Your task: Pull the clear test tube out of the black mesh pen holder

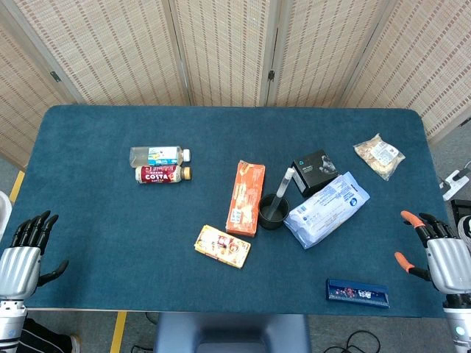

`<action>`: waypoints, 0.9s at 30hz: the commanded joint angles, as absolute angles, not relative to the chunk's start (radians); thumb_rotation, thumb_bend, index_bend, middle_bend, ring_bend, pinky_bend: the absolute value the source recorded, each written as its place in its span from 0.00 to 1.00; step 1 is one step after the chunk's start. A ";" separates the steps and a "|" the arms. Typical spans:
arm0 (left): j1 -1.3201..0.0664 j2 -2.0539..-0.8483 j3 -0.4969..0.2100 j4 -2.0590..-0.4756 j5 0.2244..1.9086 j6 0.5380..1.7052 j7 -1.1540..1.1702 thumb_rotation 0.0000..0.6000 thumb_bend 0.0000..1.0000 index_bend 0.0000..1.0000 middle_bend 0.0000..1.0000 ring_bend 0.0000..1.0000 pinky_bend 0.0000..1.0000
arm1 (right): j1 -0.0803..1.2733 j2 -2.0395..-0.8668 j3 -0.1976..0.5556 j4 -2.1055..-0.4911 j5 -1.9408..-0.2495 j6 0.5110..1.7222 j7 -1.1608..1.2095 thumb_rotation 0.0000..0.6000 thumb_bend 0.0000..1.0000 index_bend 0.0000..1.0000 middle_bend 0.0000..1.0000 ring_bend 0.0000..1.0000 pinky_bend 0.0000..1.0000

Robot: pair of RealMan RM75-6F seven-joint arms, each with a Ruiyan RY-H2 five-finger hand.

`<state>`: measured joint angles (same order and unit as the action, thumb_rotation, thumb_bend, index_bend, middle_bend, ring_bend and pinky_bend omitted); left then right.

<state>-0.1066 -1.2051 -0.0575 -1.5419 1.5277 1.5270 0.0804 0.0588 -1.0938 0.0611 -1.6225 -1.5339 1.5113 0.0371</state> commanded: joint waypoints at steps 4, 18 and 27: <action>-0.109 -1.198 -0.058 -1.552 1.512 1.512 0.088 1.00 0.27 0.08 0.09 0.10 0.13 | 0.076 -1.090 0.051 -1.633 -1.531 1.467 0.039 1.00 0.18 0.18 0.30 0.16 0.25; -0.102 -1.196 -0.049 -1.554 1.520 1.519 0.091 1.00 0.27 0.08 0.09 0.10 0.13 | 0.084 -1.081 0.049 -1.643 -1.519 1.446 0.042 1.00 0.18 0.18 0.30 0.17 0.25; -0.102 -1.192 -0.044 -1.567 1.516 1.509 0.093 1.00 0.27 0.08 0.10 0.10 0.13 | 0.086 -1.105 0.068 -1.615 -1.551 1.500 0.063 1.00 0.18 0.18 0.30 0.17 0.25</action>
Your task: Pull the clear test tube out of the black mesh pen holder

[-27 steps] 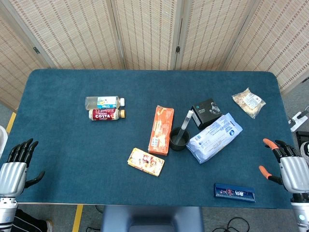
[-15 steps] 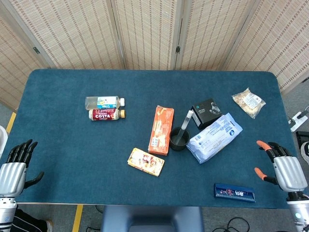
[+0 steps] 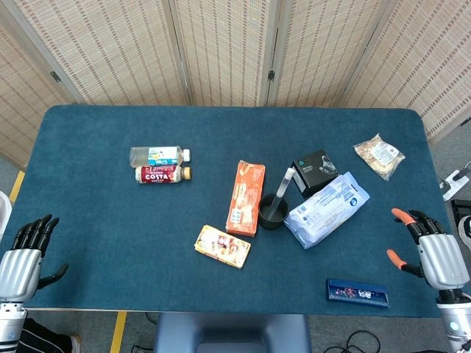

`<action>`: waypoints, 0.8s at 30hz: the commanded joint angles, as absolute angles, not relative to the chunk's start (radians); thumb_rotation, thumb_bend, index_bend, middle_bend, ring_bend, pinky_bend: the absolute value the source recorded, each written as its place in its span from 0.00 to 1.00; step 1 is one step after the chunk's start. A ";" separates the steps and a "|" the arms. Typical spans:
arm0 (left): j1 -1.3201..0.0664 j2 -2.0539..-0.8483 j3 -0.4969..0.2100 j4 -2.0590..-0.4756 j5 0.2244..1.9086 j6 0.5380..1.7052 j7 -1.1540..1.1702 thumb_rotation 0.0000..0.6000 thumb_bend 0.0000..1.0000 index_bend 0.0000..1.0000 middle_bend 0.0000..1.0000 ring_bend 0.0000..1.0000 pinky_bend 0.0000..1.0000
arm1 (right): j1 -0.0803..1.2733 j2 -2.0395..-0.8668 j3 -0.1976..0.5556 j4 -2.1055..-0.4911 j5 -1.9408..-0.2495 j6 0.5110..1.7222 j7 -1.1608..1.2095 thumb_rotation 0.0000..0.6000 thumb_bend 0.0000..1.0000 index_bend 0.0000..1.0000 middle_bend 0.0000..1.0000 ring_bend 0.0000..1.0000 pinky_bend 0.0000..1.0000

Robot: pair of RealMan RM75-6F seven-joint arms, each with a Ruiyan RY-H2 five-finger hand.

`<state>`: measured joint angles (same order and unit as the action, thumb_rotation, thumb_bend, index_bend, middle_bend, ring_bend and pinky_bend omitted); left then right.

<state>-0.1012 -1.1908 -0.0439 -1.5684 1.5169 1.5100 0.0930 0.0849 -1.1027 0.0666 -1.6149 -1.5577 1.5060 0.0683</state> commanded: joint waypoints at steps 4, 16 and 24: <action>-0.105 -1.195 -0.044 -1.563 1.515 1.501 0.094 1.00 0.27 0.08 0.10 0.10 0.13 | 0.098 -1.113 0.074 -1.626 -1.522 1.466 0.061 1.00 0.18 0.18 0.30 0.17 0.25; -0.095 -1.206 -0.037 -1.539 1.511 1.505 0.063 1.00 0.27 0.08 0.10 0.10 0.13 | 0.331 -1.174 0.194 -1.657 -1.374 1.142 0.106 1.00 0.35 0.22 0.34 0.22 0.28; -0.088 -1.204 -0.033 -1.539 1.511 1.510 0.058 1.00 0.27 0.08 0.10 0.10 0.13 | 0.509 -1.219 0.267 -1.585 -1.253 0.839 0.334 1.00 0.36 0.03 0.15 0.14 0.28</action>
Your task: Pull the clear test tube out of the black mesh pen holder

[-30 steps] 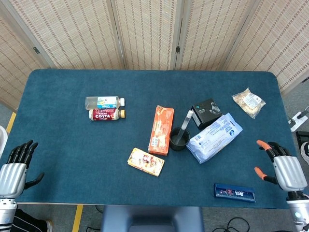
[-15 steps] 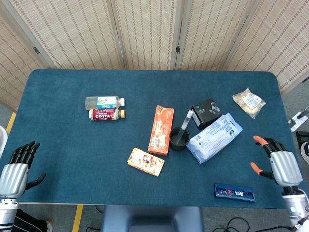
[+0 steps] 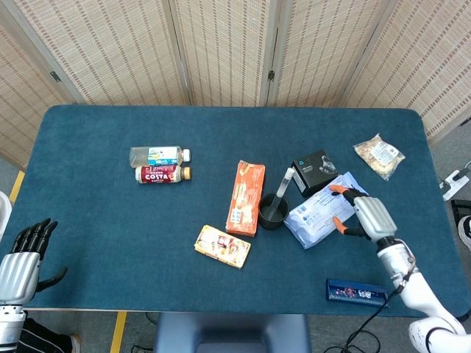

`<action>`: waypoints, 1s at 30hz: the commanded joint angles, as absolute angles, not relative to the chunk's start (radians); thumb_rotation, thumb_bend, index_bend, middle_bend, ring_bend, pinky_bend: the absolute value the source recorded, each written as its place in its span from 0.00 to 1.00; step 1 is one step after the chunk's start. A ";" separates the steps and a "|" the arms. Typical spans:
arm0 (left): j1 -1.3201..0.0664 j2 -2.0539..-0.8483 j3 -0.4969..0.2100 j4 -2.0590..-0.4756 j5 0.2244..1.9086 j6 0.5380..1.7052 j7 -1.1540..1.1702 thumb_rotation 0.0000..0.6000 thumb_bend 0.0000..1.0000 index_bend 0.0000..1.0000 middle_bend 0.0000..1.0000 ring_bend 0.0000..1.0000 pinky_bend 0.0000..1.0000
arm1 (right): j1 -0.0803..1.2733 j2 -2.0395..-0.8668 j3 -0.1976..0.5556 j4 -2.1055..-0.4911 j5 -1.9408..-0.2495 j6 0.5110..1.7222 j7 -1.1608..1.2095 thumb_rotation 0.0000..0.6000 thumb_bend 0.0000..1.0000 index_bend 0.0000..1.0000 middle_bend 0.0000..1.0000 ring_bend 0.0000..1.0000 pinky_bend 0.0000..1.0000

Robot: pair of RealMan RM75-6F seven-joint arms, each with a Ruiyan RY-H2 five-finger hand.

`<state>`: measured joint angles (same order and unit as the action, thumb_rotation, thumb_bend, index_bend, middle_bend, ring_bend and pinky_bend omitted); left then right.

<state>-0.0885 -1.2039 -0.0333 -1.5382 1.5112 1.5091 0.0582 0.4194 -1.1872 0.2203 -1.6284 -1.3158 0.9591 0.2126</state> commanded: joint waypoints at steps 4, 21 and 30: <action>-0.085 -1.201 -0.034 -1.541 1.509 1.512 0.060 1.00 0.27 0.08 0.10 0.10 0.13 | 0.560 -1.249 0.297 -1.534 -1.233 0.761 0.455 1.00 0.24 0.00 0.11 0.09 0.26; -0.089 -1.195 -0.037 -1.563 1.517 1.512 0.080 1.00 0.27 0.08 0.10 0.10 0.13 | 0.696 -1.386 0.373 -1.328 -1.299 0.570 0.997 1.00 0.08 0.00 0.12 0.08 0.20; -0.089 -1.189 -0.039 -1.572 1.516 1.514 0.086 1.00 0.27 0.08 0.10 0.10 0.13 | 0.747 -1.507 0.354 -1.203 -1.425 0.622 1.263 1.00 0.08 0.01 0.19 0.11 0.21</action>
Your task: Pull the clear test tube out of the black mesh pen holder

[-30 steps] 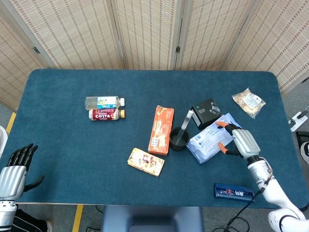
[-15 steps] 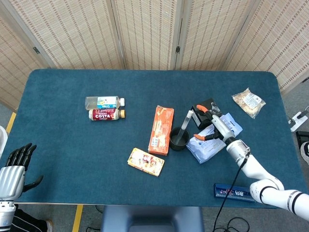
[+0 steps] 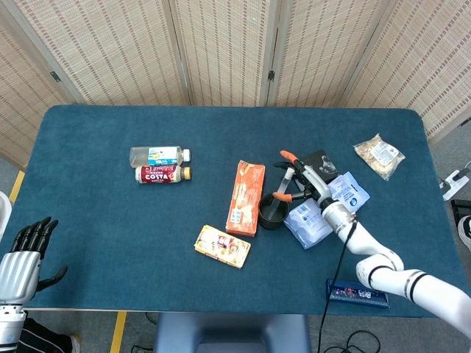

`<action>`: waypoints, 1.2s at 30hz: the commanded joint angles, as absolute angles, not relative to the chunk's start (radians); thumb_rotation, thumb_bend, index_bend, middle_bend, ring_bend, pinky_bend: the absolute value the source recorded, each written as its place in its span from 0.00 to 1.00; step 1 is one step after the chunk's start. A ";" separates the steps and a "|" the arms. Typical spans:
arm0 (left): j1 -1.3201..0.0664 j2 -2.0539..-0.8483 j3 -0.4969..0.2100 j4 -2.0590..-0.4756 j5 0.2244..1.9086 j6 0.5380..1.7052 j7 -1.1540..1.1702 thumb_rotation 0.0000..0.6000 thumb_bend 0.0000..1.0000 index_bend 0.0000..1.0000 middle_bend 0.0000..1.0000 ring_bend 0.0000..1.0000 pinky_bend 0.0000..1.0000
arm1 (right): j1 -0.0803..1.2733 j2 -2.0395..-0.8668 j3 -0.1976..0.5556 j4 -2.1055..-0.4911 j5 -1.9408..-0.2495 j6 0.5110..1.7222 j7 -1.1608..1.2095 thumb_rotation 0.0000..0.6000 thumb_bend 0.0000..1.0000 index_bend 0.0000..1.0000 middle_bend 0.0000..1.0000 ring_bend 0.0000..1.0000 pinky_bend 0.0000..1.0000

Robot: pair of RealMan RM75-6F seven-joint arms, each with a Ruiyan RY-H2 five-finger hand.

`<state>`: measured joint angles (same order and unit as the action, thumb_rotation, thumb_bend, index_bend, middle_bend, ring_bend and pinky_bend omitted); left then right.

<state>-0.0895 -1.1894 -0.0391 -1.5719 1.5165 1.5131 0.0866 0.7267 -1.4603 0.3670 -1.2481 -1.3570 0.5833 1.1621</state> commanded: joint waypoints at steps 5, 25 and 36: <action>-0.084 -1.185 -0.037 -1.568 1.512 1.514 0.079 1.00 0.26 0.08 0.10 0.10 0.13 | 0.750 -1.503 0.307 -1.195 -1.536 0.732 1.450 1.00 0.09 0.05 0.23 0.14 0.24; -0.071 -1.191 -0.035 -1.537 1.509 1.524 0.039 1.00 0.26 0.08 0.10 0.10 0.13 | 0.775 -1.417 0.154 -1.320 -1.642 0.952 1.466 1.00 0.13 0.06 0.25 0.16 0.27; -0.067 -1.196 -0.036 -1.523 1.511 1.531 0.026 1.00 0.27 0.08 0.10 0.10 0.13 | 0.737 -1.352 0.137 -1.381 -1.611 0.994 0.891 1.00 0.28 0.19 0.25 0.16 0.27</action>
<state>-0.0671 -1.1960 -0.0355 -1.5228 1.5110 1.5308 0.0261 0.7511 -1.3927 0.1514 -1.3448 -1.6193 0.9879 1.0944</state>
